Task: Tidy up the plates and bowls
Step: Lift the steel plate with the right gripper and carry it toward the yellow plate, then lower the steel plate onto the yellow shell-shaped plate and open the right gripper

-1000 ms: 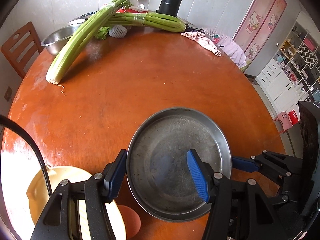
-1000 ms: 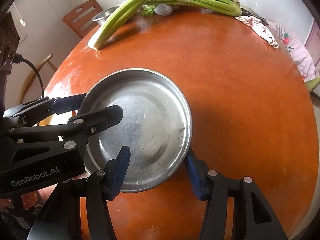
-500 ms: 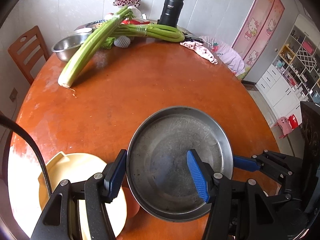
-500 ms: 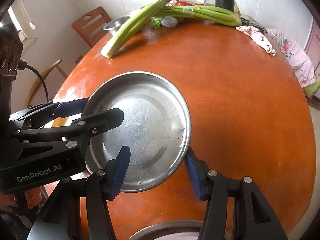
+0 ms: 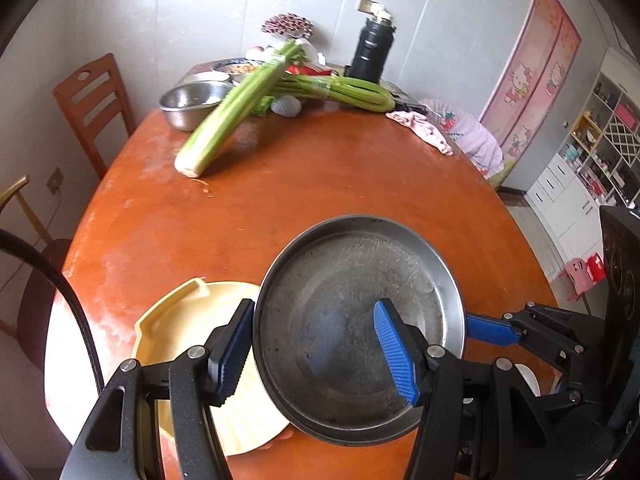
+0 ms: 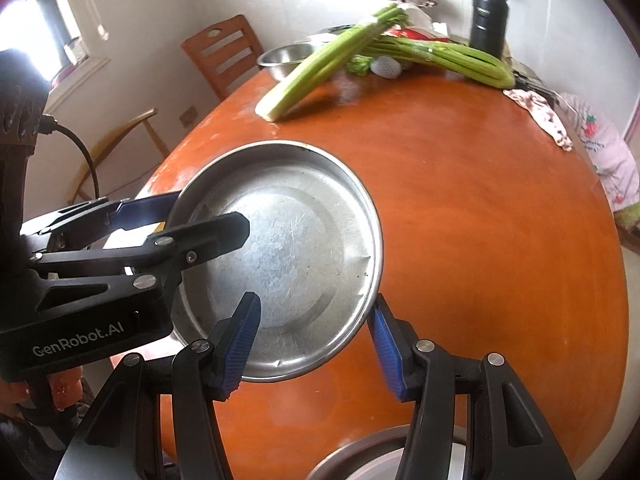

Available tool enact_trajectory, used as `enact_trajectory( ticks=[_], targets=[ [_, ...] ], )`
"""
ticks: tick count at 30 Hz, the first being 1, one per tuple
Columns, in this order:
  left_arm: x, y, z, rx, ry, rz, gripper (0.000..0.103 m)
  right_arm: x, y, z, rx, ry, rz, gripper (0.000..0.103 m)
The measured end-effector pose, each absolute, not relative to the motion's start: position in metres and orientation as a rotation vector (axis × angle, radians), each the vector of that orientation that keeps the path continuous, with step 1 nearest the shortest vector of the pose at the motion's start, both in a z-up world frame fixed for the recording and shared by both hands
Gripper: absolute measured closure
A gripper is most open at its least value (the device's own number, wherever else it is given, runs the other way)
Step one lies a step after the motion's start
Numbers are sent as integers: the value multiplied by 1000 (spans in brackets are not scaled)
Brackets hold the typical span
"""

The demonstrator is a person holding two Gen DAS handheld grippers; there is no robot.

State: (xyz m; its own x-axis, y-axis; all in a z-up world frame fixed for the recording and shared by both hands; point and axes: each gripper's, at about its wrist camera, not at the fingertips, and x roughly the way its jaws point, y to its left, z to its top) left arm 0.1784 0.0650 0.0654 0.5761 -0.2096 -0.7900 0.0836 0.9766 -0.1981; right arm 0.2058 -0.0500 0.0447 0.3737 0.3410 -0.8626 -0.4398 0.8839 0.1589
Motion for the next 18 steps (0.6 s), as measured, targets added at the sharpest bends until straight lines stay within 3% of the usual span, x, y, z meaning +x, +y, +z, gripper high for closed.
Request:
enact_trajectory(
  ticks=[18],
  targets=[
    [138, 108, 77, -196, 884, -76, 43, 185, -7, 57, -136, 1038, 626, 46]
  ],
)
